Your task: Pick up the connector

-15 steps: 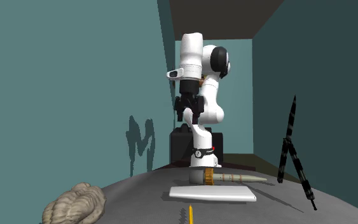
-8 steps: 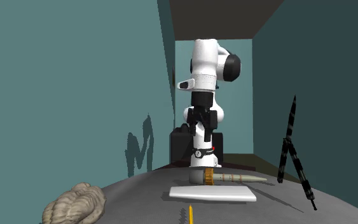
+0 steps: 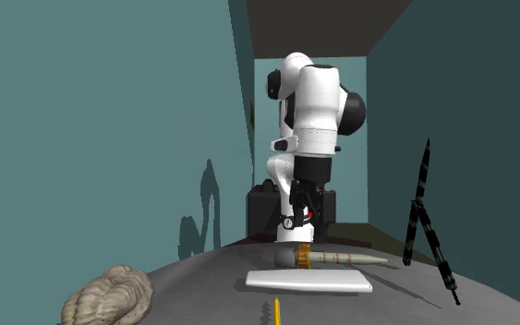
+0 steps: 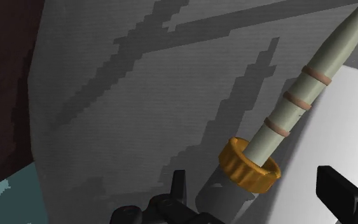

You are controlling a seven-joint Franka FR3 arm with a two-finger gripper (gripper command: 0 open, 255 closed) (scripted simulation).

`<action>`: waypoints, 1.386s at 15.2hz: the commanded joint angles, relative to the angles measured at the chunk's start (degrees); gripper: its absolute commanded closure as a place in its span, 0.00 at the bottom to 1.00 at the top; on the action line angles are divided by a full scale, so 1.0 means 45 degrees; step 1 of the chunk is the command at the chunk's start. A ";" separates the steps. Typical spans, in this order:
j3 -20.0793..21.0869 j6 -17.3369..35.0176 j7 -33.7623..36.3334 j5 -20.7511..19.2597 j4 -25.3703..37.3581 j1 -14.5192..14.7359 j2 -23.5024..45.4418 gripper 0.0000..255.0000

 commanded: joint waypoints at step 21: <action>-0.0019 0.0665 0.0615 -0.0531 -0.0107 0.0080 0.0712 1.00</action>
